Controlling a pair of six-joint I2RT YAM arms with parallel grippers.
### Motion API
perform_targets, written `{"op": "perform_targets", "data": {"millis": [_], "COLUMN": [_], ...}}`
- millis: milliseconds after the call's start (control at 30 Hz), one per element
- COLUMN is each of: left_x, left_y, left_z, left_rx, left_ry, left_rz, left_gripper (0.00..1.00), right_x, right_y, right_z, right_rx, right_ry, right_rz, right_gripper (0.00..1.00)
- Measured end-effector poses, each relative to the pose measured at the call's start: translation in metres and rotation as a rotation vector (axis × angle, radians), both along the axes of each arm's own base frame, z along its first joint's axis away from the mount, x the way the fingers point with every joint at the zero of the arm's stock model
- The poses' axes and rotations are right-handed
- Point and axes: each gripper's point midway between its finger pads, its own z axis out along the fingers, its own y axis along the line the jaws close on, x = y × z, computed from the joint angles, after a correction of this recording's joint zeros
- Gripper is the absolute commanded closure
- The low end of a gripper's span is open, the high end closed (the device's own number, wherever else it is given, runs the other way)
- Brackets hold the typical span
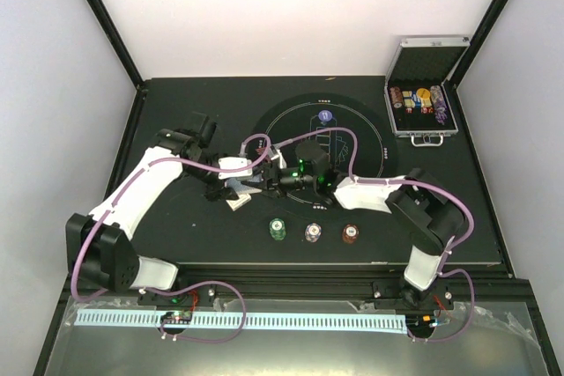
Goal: Distribute texas hold em gaming equipment
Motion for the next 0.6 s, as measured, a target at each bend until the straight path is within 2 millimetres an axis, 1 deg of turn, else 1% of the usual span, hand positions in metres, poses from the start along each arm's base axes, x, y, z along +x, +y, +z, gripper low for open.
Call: {"op": "perform_targets", "data": {"millis": [67,100,133,167,233,267,300,367,500,600], "left_x": [-0.002,-0.003,-0.003,-0.004,-0.004,-0.004,-0.004,-0.008,-0.017,-0.023], "left_y": [-0.002,-0.003,-0.003,-0.004,-0.004,-0.003,-0.003,-0.009,-0.018,-0.024], "left_z": [0.001,0.001,0.001,0.001,0.003,0.005,0.006,0.013,0.027,0.031], "left_rx": [-0.001,-0.001,0.001,0.002,0.003,0.003,0.001,-0.035,-0.091,-0.11], "left_ry": [-0.003,-0.002,-0.001,-0.002,-0.013,-0.018,-0.022,-0.03,-0.06,-0.06], "left_rz": [-0.009,-0.013,-0.015,-0.018,-0.018,-0.016,-0.017,-0.027,-0.06,-0.083], "left_gripper": [0.98,0.96,0.84,0.57,0.07,0.02,0.01,0.01,0.01,0.01], "right_x": [-0.001,-0.001,-0.001,-0.002,-0.002,-0.002,-0.002,-0.003,-0.008,-0.014], "right_y": [0.003,0.004,0.005,0.005,0.005,0.005,0.005,0.006,0.007,0.01], "right_z": [-0.002,-0.002,0.0,0.0,0.002,0.003,0.005,0.005,-0.001,-0.006], "right_rx": [0.004,0.01,0.016,0.017,0.023,0.026,0.033,0.031,0.006,-0.016], "right_ry": [0.007,0.014,0.016,0.028,0.032,0.035,0.028,0.022,0.016,0.021], "right_rz": [0.006,0.007,0.009,0.009,0.01,0.009,0.01,0.01,0.014,0.028], "right_gripper": [0.8,0.85,0.9,0.93,0.97,0.98,0.98,0.99,0.99,0.99]}}
